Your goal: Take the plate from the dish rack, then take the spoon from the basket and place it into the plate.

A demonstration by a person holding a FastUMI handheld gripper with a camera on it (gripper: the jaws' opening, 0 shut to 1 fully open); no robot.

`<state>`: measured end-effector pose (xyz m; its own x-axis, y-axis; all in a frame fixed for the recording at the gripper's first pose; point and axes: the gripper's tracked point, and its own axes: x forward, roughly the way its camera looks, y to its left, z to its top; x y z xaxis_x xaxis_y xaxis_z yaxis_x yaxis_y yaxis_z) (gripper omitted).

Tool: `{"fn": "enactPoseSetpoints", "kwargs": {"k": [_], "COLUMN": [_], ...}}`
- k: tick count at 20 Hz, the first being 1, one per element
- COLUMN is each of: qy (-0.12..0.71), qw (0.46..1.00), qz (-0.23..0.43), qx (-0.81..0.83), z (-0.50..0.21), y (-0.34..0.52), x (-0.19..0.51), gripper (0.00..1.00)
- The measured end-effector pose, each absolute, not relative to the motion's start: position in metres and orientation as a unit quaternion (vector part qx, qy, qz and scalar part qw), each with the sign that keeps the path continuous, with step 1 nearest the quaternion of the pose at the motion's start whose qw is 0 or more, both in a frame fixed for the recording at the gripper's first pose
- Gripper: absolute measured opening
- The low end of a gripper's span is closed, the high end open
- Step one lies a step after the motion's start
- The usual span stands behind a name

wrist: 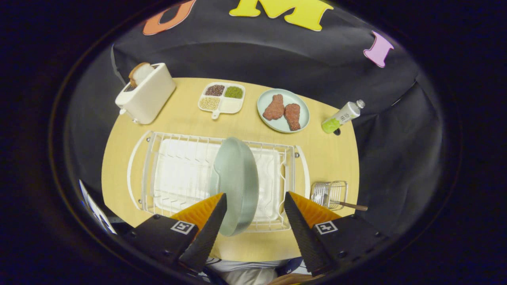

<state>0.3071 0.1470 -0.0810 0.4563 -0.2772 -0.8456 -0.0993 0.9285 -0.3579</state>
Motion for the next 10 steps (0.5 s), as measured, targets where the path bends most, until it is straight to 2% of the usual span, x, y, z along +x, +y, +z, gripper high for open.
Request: {"fn": "enactPoseSetpoints", "kwargs": {"k": [3,4,8,10], "qy": [0.535,0.533,0.538,0.533], "qw": [0.822,0.823,0.819,0.824], "qz": [-0.071,-0.081,-0.088,-0.088], "qx": [-0.181,-0.179,-0.18,-0.173], "z": [-0.087,-0.086,-0.086,-0.087], "y": [0.146,0.144,0.142,0.142], "x": [0.305,0.304,0.295,0.295], "gripper": [0.86,0.81,0.37,0.26]}}
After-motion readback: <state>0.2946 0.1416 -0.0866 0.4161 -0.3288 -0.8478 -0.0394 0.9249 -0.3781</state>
